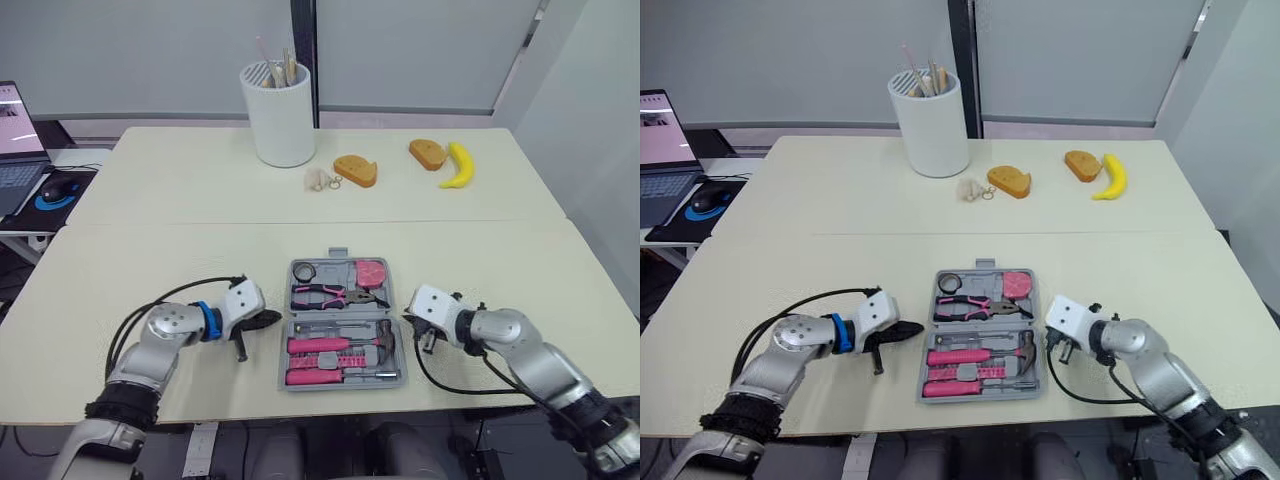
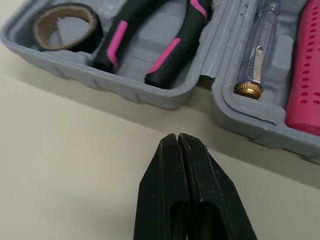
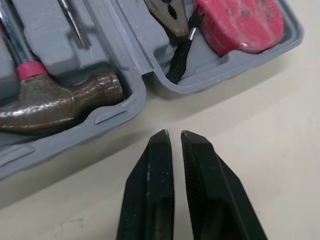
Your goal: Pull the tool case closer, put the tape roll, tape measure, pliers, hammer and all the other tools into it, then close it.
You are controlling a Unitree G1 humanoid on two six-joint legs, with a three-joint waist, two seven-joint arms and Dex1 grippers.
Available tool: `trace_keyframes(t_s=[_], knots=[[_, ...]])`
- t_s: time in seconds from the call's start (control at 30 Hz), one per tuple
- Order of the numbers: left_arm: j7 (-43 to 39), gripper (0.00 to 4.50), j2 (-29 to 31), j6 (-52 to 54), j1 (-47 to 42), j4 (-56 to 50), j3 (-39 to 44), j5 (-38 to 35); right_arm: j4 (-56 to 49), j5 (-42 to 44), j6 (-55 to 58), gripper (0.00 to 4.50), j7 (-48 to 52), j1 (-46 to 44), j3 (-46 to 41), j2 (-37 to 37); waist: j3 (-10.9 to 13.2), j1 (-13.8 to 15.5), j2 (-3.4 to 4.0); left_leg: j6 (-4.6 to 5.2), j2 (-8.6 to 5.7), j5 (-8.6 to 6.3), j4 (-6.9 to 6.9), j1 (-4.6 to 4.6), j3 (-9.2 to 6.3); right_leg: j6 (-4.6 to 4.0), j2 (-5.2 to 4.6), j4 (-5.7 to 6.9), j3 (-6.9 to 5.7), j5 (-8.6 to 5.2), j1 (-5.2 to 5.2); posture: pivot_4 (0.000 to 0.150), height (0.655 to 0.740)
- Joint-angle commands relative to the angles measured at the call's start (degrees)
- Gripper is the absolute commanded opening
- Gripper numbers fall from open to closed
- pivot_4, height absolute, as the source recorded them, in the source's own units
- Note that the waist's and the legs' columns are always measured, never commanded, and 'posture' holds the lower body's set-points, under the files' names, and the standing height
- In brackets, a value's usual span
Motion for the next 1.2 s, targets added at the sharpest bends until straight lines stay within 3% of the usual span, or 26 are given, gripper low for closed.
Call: trace_keyframes(t_s=[0.03, 0.67, 1.2], knots=[[0.35, 0.00, -0.24, -0.69, -1.07, -0.56, -0.24, 0.88, 2.61, -1.63, -2.80, 0.01, 0.82, -2.61, -0.12, 1.46, 0.00, 0.01, 0.00, 0.00, 0.00, 0.00, 0.01, 0.00, -0.02, 0.00, 0.00, 0.03, -0.01, 0.00, 0.00, 0.150, 0.7400], [0.48, 0.00, -3.69, -1.06, -1.43, -2.71, -2.38, 2.30, 2.03, -3.35, -1.15, 0.01, 5.87, -2.41, 1.06, 5.82, -0.01, -0.01, 0.01, 0.00, -0.04, 0.00, 0.10, 0.06, -0.04, -0.01, -0.04, 0.27, -0.01, 0.00, 0.02, 0.150, 0.7400], [-3.14, 0.00, -0.92, 1.85, 5.02, -11.41, -2.15, 1.78, -4.00, -3.14, 2.34, 0.01, 8.27, 0.87, 2.21, 5.34, -0.01, -0.10, 0.01, 0.00, 0.01, -0.01, 0.08, 0.06, -0.03, -0.02, -0.11, 0.24, 0.02, -0.01, 0.01, 0.150, 0.7400]])
